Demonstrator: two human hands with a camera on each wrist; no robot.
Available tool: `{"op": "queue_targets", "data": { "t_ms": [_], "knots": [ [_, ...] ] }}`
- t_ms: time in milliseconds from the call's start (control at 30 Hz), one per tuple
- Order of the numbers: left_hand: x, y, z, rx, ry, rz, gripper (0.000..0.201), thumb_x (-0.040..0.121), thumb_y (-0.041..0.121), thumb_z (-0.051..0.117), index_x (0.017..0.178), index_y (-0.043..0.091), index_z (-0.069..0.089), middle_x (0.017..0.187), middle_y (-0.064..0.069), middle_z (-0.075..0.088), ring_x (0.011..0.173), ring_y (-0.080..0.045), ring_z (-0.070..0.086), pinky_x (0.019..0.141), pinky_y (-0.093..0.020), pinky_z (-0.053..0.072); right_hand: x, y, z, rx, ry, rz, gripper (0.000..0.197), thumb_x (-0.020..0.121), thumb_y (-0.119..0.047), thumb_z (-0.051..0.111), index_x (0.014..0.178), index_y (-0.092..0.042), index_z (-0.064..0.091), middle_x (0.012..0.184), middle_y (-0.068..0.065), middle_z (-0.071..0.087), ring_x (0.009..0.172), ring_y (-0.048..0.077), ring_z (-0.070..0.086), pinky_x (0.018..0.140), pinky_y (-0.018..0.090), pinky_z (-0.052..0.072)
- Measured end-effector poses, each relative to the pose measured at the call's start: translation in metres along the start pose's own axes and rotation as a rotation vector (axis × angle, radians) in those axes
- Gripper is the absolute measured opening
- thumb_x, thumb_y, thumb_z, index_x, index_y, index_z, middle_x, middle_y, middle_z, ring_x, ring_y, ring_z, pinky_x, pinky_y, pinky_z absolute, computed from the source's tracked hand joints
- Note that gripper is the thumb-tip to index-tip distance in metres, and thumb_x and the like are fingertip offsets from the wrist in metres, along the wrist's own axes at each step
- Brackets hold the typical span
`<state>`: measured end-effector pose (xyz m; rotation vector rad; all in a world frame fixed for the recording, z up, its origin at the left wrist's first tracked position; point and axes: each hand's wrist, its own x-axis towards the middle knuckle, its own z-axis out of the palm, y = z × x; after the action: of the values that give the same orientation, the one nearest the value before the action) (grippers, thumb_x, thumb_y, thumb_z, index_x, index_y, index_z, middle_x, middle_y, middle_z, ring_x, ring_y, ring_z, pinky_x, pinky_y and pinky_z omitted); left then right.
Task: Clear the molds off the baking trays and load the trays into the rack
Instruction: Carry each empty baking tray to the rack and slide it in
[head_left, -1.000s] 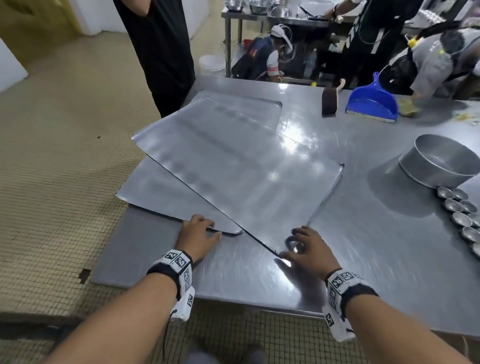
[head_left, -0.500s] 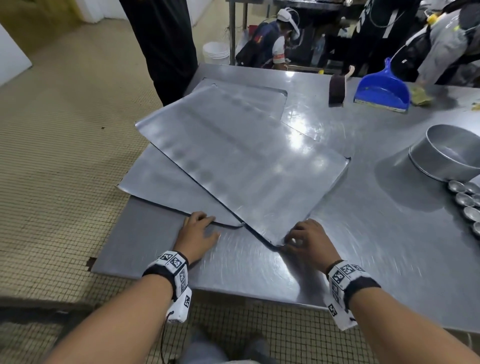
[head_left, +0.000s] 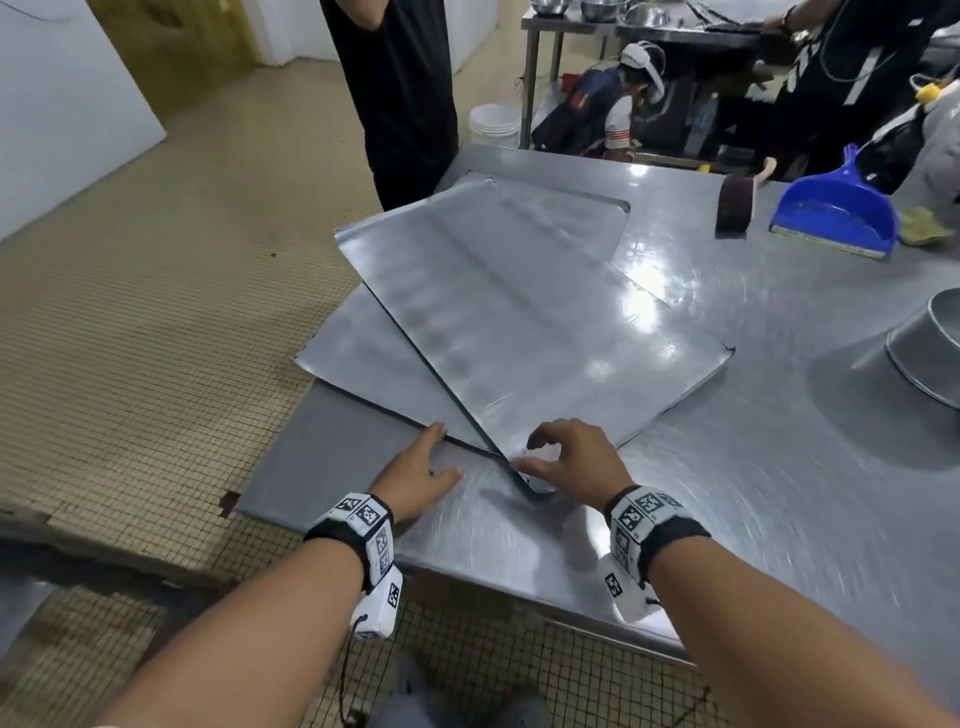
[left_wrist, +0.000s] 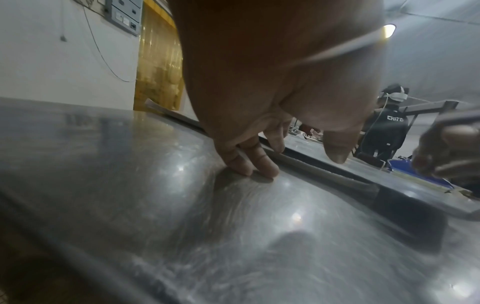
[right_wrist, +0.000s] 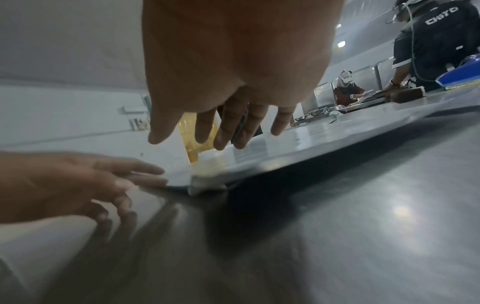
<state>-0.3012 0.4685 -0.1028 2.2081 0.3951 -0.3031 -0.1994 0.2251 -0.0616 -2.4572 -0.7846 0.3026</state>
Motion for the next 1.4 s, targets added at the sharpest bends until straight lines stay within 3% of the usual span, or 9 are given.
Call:
{"op": "queue_targets", "data": {
  "t_ms": [167,233,333,500,633,767,967,1167,1400],
  "knots": [
    [-0.004,0.003,-0.003,-0.029,0.049,-0.043,0.072,0.095,0.040,0.065,0.157,0.033,0.028,0.138,-0.004,0.058,0.099,-0.017,0.060,0.078,-0.023,0.045,-0.021,0.046,0.013,-0.104,-0.067,-0.022,0.051,0.069,-0.077,0.070,0.100,-0.037,0.074,0.108,-0.017,0.067,0.105,0.009,0.054,0.095,0.036,0.043],
    [-0.005,0.001,-0.001,-0.039,0.058,-0.043,0.072,0.095,0.042,0.065,0.157,0.034,0.028,0.136,-0.006,0.061,0.100,-0.015,0.059,0.082,-0.025,0.044,-0.028,0.062,0.018,-0.108,-0.033,-0.061,0.033,0.075,-0.065,0.073,0.097,-0.040,0.075,0.110,-0.018,0.066,0.108,0.012,0.055,0.097,0.039,0.043],
    [-0.004,-0.004,0.004,-0.049,0.058,-0.032,0.075,0.093,0.043,0.066,0.157,0.033,0.027,0.149,0.005,0.052,0.097,-0.013,0.062,0.087,-0.026,0.046,-0.028,0.068,0.022,-0.133,0.061,-0.088,0.007,0.083,-0.044,0.078,0.086,-0.039,0.075,0.091,-0.017,0.065,0.090,0.011,0.054,0.083,0.037,0.046],
    [-0.007,0.004,0.005,-0.139,0.083,-0.072,0.074,0.094,0.041,0.067,0.157,0.030,0.030,0.144,0.007,0.052,0.109,-0.013,0.057,0.091,-0.024,0.041,-0.021,0.041,0.034,-0.164,0.069,-0.144,0.006,0.081,-0.039,0.080,0.080,-0.034,0.076,0.078,-0.012,0.062,0.077,0.013,0.052,0.069,0.032,0.038],
    [-0.013,0.002,-0.001,-0.167,0.132,-0.112,0.071,0.092,0.045,0.069,0.153,0.030,0.037,0.123,0.002,0.065,0.111,-0.013,0.060,0.094,-0.027,0.045,-0.015,-0.001,0.057,-0.136,0.063,-0.178,0.013,0.083,-0.043,0.074,0.082,-0.030,0.077,0.079,-0.007,0.063,0.078,0.018,0.054,0.068,0.034,0.037],
    [-0.025,-0.004,-0.016,-0.157,0.193,-0.160,0.066,0.094,0.042,0.067,0.152,0.028,0.039,0.109,0.006,0.063,0.102,-0.012,0.060,0.088,-0.027,0.044,-0.001,-0.043,0.082,-0.139,0.003,-0.231,0.018,0.089,-0.044,0.068,0.093,-0.031,0.079,0.087,-0.007,0.067,0.086,0.020,0.057,0.070,0.033,0.034],
    [-0.031,-0.017,-0.049,-0.116,0.287,-0.210,0.064,0.095,0.043,0.065,0.151,0.022,0.040,0.110,0.005,0.061,0.102,-0.012,0.054,0.086,-0.026,0.038,0.026,-0.077,0.098,-0.135,-0.143,-0.237,0.023,0.091,-0.038,0.060,0.107,-0.030,0.076,0.103,-0.004,0.070,0.101,0.022,0.057,0.081,0.033,0.040],
    [-0.005,-0.021,-0.081,-0.098,0.299,-0.223,0.065,0.094,0.048,0.064,0.150,0.026,0.042,0.113,0.003,0.063,0.109,-0.019,0.061,0.094,-0.037,0.052,0.065,-0.057,0.079,-0.079,-0.168,-0.073,0.038,0.089,-0.051,0.063,0.116,-0.026,0.073,0.114,0.000,0.068,0.111,0.024,0.054,0.094,0.035,0.044],
    [0.062,-0.010,-0.116,-0.002,0.250,-0.225,0.068,0.094,0.041,0.064,0.150,0.011,0.040,0.146,-0.012,0.050,0.133,-0.030,0.050,0.109,-0.040,0.042,0.117,-0.019,0.038,-0.142,-0.191,0.213,0.043,0.090,-0.049,0.061,0.129,-0.029,0.064,0.130,0.004,0.057,0.127,0.027,0.047,0.101,0.037,0.043]
  ]
}}
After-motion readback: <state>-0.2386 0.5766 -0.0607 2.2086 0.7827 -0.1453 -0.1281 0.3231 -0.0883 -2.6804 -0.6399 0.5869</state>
